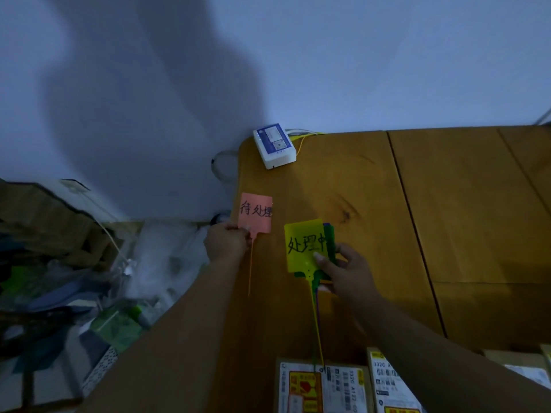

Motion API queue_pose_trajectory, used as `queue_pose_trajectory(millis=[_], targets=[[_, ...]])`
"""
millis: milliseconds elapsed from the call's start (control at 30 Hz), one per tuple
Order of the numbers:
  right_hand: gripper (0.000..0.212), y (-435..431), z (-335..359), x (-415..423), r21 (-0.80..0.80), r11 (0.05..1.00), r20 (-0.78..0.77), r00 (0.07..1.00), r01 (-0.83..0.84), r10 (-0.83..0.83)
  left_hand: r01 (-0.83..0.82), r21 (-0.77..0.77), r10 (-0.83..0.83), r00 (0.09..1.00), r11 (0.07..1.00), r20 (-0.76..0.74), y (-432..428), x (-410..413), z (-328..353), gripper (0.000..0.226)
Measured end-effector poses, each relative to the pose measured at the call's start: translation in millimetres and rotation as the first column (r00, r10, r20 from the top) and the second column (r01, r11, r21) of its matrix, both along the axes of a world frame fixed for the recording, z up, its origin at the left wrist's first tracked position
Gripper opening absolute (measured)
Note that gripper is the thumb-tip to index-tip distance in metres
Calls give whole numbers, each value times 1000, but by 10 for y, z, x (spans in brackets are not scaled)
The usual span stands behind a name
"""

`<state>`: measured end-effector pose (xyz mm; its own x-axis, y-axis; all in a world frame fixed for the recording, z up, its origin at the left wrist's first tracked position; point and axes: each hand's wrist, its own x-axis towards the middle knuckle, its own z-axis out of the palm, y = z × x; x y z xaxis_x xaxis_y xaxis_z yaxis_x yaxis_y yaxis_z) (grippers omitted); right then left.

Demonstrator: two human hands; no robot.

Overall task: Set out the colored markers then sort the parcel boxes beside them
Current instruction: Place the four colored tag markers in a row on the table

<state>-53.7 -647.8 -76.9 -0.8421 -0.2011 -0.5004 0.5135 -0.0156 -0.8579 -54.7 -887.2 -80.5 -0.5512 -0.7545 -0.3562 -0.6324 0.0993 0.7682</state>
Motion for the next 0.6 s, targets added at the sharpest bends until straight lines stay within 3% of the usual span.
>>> queue_pose_trajectory(millis=[67,133,200,300,367,467,600], targets=[[11,-43,9,-31,-12,1000,-4,1000,0,0,121,-263,-98,990,957,97,2,54,-33,9],[10,-76,29,-78,-28,1000,-6,1000,5,-6,193,-438,-166,981,878,100,35,132,-59,11],[12,-87,58,-146,-41,999,4,1000,27,-27,368,-533,-350,926,762,138,80,202,-153,29],[9,-40,95,-269,-51,995,15,996,91,-90,669,-529,-551,738,521,390,140,310,-294,50],[10,33,116,-348,-67,990,17,992,124,-123,716,-493,-555,696,494,456,147,336,-350,57],[34,171,138,-449,-62,989,13,991,137,-136,726,-482,-546,687,490,480,150,294,-366,60],[42,386,171,-543,-81,986,29,989,146,-144,664,-548,-497,746,508,443,258,226,-196,54]])
